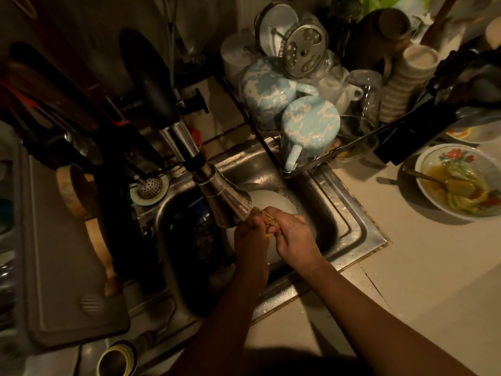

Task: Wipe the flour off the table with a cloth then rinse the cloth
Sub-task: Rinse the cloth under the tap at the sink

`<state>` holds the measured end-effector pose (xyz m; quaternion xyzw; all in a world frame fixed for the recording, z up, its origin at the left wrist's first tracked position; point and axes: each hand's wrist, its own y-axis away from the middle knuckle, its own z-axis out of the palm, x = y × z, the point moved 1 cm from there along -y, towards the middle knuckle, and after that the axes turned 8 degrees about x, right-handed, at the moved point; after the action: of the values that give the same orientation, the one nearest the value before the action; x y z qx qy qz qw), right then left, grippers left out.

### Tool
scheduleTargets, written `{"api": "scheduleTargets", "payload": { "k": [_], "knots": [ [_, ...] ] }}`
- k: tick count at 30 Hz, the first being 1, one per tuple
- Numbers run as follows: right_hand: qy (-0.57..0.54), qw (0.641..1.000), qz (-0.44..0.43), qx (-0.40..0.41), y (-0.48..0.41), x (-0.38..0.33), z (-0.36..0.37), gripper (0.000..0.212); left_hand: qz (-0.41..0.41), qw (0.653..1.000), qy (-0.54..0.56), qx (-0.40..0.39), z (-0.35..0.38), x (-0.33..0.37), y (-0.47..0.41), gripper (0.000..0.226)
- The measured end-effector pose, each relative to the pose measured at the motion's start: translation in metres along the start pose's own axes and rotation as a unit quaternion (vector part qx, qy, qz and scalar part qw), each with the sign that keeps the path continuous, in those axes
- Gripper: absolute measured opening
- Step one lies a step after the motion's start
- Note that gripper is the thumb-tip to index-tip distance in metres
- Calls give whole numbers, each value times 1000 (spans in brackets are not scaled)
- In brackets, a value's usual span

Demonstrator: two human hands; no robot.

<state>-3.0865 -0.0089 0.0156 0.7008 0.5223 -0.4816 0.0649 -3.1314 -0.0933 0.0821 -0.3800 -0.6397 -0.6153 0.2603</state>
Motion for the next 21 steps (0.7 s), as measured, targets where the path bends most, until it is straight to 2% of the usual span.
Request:
{"api": "scheduleTargets", "payload": {
  "k": [2,3,4,5,6,7,8,9,10,13,14,17,18,19,21],
  "knots": [
    [-116,988,103,-25,-6,-5,-4,38,53,998,-3,-39,-4,7,-1,27],
    [-232,953,187,-61,-9,-10,-7,42,79,995,-1,-54,-7,13,-1,23],
    [-372,882,272,-100,-13,-18,-12,49,121,990,-30,-69,-11,17,0,22],
    [-480,795,348,-128,-15,-21,-17,54,168,980,-61,-88,-14,19,0,23],
    [-537,725,405,-148,-15,-22,-23,54,211,968,-96,-95,-17,19,2,18],
    [-549,693,432,-179,-18,-21,-27,49,254,951,-139,-105,-19,15,4,6],
    [-531,693,440,-212,-21,-18,-29,38,298,927,-204,-97,-21,14,7,10],
    [-492,708,448,-238,-24,-14,-31,26,337,897,-272,-88,-23,11,7,16],
    [-445,729,456,-249,-26,-10,-31,18,353,884,-297,-75,-26,8,6,13],
    [-365,764,465,-259,-31,-9,-31,34,361,859,-354,-82,-30,13,8,7],
    [-369,763,464,-259,-30,-10,-30,34,364,858,-352,-88,-29,14,7,4],
    [-390,761,444,-267,-23,-16,-27,19,325,883,-320,-111,-29,20,6,13],
    [-399,763,433,-268,-20,-17,-26,19,330,877,-329,-120,-30,20,6,17],
    [-409,761,424,-270,-18,-19,-26,23,346,869,-332,-122,-33,17,3,22],
    [-419,757,422,-270,-16,-21,-27,36,350,878,-307,-115,-39,9,-5,30]
  ]
}}
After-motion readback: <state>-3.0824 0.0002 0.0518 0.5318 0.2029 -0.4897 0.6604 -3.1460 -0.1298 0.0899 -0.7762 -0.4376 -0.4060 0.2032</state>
